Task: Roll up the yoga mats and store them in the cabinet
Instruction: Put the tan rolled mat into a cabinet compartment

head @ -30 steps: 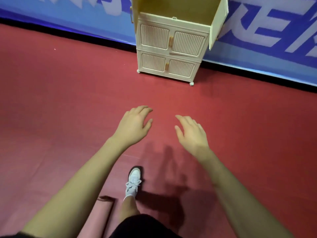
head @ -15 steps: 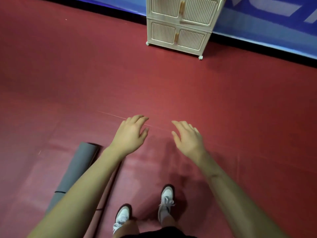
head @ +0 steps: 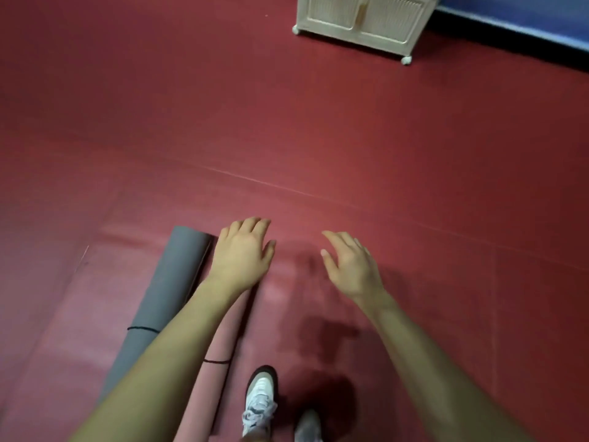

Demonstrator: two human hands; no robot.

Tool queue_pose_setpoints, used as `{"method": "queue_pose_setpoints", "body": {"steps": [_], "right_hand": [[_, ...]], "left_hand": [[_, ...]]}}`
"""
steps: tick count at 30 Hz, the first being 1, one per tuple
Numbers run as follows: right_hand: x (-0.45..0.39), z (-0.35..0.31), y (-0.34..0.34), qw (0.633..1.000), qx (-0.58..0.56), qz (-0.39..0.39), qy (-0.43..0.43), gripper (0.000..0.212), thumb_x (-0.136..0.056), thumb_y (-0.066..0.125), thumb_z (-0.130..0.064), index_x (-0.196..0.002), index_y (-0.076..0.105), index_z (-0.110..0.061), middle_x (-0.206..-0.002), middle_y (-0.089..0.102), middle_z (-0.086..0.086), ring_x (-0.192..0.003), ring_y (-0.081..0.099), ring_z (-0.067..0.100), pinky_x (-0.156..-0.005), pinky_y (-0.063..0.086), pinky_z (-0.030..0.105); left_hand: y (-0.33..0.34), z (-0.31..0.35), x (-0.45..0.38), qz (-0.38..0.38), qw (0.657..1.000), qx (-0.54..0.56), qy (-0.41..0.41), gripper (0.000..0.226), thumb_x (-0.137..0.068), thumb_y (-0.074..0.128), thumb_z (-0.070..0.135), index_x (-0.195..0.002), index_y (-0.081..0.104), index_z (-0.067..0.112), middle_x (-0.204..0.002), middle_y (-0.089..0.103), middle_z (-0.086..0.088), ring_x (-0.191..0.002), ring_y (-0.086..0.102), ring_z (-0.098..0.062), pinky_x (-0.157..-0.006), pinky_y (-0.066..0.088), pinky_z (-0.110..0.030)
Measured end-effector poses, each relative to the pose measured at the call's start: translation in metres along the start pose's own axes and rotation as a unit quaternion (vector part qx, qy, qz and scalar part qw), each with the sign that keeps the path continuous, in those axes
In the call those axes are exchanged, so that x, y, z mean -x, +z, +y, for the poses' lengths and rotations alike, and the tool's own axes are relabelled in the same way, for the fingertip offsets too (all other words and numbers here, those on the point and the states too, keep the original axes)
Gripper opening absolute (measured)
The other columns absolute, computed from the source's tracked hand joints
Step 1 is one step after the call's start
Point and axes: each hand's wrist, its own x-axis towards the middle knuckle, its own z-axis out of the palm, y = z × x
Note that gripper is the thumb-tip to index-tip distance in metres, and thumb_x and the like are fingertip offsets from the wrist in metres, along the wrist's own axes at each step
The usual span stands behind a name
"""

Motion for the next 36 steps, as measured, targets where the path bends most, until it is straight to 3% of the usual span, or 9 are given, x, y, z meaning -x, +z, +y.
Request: {"method": "queue_pose_setpoints", "body": {"steps": [5,7,11,20,24,27,30,33,36], "right_hand": [[-0.019,-0.006,0.131,0.999,0.010,-0.045,-0.029,0.043,-0.091,0.046,-0.033,-0.130,0.055,-0.016,-0.121,0.059,0.006,-0.108,0.055,0.031,-0.092,0.040,0.038],[-0.029,0.001,0.183,0.995,0.049,-0.078,-0.047,0.044,-0.095,0.046,-0.033,-0.138,0.045,-0.023,-0.133,0.050,0.001,-0.119,0.047,0.025,-0.097,0.032,0.035],[-0.043,0.026,0.280,0.988,0.078,-0.102,-0.090,0.048,-0.094,0.047,-0.038,-0.140,0.040,-0.027,-0.140,0.042,0.000,-0.121,0.045,0.025,-0.100,0.028,0.036],[-0.076,0.056,0.454,0.945,0.198,-0.158,-0.206,0.057,-0.096,0.036,-0.050,-0.149,0.020,-0.032,-0.159,0.010,0.001,-0.144,0.011,0.025,-0.113,0.008,0.052],[-0.082,0.051,0.489,0.948,0.173,-0.145,-0.223,0.062,-0.093,0.037,-0.057,-0.148,0.015,-0.041,-0.160,0.000,-0.004,-0.145,-0.001,0.028,-0.113,0.001,0.055],[-0.085,0.050,0.500,0.939,0.180,-0.140,-0.259,0.068,-0.090,0.041,-0.060,-0.149,0.012,-0.041,-0.160,0.000,-0.006,-0.145,0.000,0.027,-0.114,0.002,0.051],[-0.089,0.055,0.504,0.940,0.165,-0.133,-0.266,0.071,-0.088,0.044,-0.062,-0.149,0.015,-0.040,-0.159,0.005,-0.008,-0.145,0.005,0.024,-0.114,0.015,0.047],[-0.085,0.065,0.500,0.945,0.161,-0.124,-0.258,0.068,-0.089,0.044,-0.060,-0.148,0.018,-0.040,-0.159,0.008,-0.007,-0.145,0.009,0.022,-0.112,0.017,0.047],[-0.075,0.080,0.490,0.950,0.170,-0.087,-0.248,0.065,-0.086,0.039,-0.061,-0.144,0.035,-0.033,-0.154,0.028,0.000,-0.138,0.029,0.029,-0.107,0.026,0.048]], "left_hand": [[0.109,-0.102,0.020,-0.012,0.998,0.007,-0.056,0.064,-0.087,0.028,0.047,-0.138,0.047,0.014,-0.139,0.050,-0.005,-0.123,0.046,-0.032,-0.100,0.033,-0.039],[0.160,-0.134,0.022,-0.032,0.996,0.008,-0.083,0.057,-0.092,0.033,0.044,-0.140,0.043,0.015,-0.142,0.046,-0.003,-0.124,0.043,-0.030,-0.101,0.032,-0.038],[0.265,-0.179,0.021,-0.041,0.992,0.001,-0.122,0.053,-0.096,0.044,0.042,-0.142,0.038,0.017,-0.145,0.041,-0.003,-0.126,0.041,-0.029,-0.102,0.033,-0.037],[0.428,-0.260,0.016,-0.052,0.975,0.026,-0.215,0.097,-0.077,0.054,0.070,-0.148,0.017,0.016,-0.153,0.020,-0.011,-0.132,0.030,-0.034,-0.104,0.031,-0.043],[0.462,-0.269,0.026,-0.055,0.966,0.040,-0.250,0.126,-0.061,0.062,0.079,-0.152,-0.006,0.024,-0.157,0.008,-0.014,-0.139,0.024,-0.035,-0.108,0.028,-0.046],[0.465,-0.274,0.024,-0.061,0.949,0.075,-0.301,0.139,-0.050,0.068,0.080,-0.151,-0.010,0.025,-0.157,0.007,-0.020,-0.140,0.023,-0.038,-0.109,0.027,-0.049],[0.468,-0.272,0.022,-0.044,0.948,0.060,-0.309,0.135,-0.052,0.070,0.077,-0.151,-0.004,0.021,-0.149,0.025,-0.016,-0.131,0.034,-0.036,-0.102,0.035,-0.045],[0.469,-0.261,0.022,-0.020,0.954,0.025,-0.297,0.129,-0.057,0.069,0.074,-0.151,0.000,0.018,-0.140,0.035,-0.012,-0.123,0.039,-0.033,-0.098,0.038,-0.041],[0.470,-0.246,0.018,-0.010,0.962,0.019,-0.272,0.125,-0.060,0.072,0.068,-0.150,0.002,0.018,-0.137,0.037,-0.011,-0.120,0.040,-0.032,-0.097,0.038,-0.041]]}}
